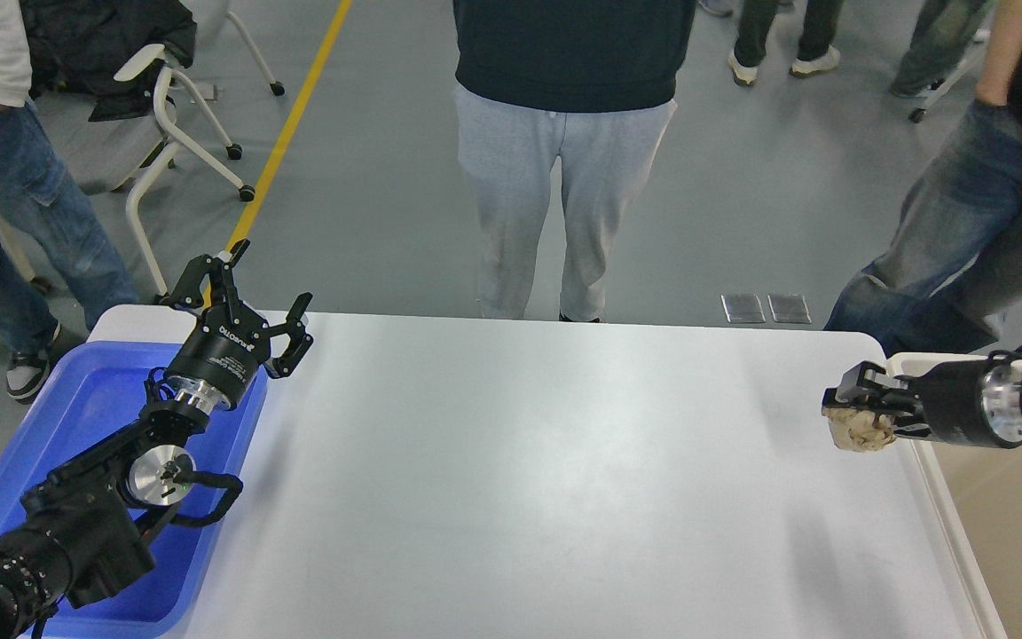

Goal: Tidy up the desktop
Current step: 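Carry the paper ball with the right gripper over the beige bin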

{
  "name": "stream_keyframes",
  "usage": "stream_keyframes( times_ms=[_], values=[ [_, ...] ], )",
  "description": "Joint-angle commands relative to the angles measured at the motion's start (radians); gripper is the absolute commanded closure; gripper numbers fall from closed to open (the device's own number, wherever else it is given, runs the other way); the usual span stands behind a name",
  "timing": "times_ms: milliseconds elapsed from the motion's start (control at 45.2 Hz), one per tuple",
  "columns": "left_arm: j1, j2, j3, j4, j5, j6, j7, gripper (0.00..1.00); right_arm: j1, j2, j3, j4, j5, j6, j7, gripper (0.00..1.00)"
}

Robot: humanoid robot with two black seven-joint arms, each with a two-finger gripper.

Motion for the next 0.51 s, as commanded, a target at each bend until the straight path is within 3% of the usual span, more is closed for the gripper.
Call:
stream_keyframes(
  times_ms=[0, 265, 486],
  values=[
    [0.000, 0.000, 0.000, 0.000, 0.001, -0.002, 0.000, 0.00, 0.158, -0.154, 0.000, 0.042, 0.153, 0.148, -0.025, 1.00],
    [-0.001, 0.000, 0.000, 0.000, 0.001, -0.002, 0.000, 0.00, 0.211, -0.170, 0.001, -0.061, 0.239, 0.129, -0.039, 1.00],
    [0.000, 0.000, 0.000, 0.000, 0.001, -0.002, 0.000, 0.00, 0.189, -0.151, -0.014, -0.311, 0.416, -0.007, -0.049, 1.00]
  ],
)
